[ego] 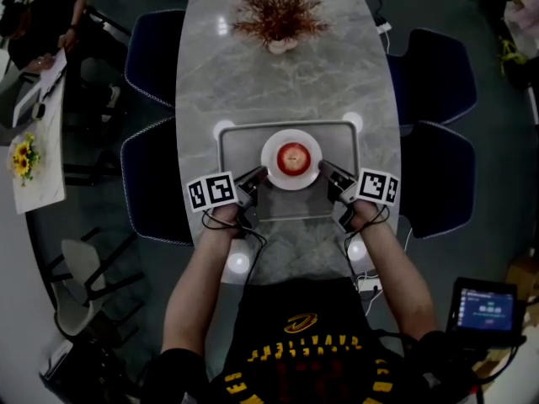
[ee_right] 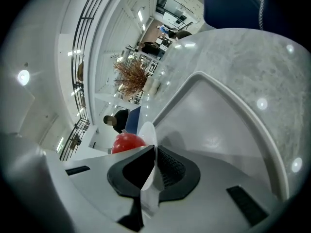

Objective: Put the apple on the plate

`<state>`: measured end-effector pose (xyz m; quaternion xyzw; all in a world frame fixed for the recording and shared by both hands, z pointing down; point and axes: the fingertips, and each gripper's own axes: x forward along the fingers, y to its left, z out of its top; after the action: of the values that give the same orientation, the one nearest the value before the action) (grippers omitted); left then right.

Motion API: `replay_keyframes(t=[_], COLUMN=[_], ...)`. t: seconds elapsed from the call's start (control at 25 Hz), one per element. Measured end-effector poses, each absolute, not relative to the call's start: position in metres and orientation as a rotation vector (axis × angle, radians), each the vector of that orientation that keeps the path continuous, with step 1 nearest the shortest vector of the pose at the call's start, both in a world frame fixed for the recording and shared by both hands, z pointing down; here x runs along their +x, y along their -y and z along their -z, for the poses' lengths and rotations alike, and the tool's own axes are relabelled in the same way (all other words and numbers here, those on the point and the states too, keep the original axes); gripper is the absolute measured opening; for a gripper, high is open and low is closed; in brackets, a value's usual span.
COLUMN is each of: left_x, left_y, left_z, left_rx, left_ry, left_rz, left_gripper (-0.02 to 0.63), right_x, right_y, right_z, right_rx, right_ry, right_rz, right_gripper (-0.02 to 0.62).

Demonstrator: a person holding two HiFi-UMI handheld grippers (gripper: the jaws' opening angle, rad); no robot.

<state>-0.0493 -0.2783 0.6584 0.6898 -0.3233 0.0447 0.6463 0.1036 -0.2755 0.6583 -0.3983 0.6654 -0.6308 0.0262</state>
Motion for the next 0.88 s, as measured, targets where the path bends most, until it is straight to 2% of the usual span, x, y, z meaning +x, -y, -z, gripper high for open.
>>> replay_keyframes(t=[0.52,0.6,0.88], left_x=[-0.055,-0.061,-0.062], left_y=[0.272,0.274,0.274], left_z=[-0.673,-0.676,-0.680], left_rx=[1.534,1.530,1.540], left_ry=[0.756,0.784,0.794], left_rz=[-0.144,-0.142,-0.164], left_gripper=[0.031,0.002,0.002], right_x=[0.104,0.109,0.109], right_y=[0.273,0.274,0.275], right_z=[-0.676,-0.677,-0.680], right_rx=[-1.261,-1.285,-1.315], right_ry=[-2.088,-2.077,-2.091], right_rz=[1.966,1.957,1.963], right_gripper=[0.029,0.029,0.029])
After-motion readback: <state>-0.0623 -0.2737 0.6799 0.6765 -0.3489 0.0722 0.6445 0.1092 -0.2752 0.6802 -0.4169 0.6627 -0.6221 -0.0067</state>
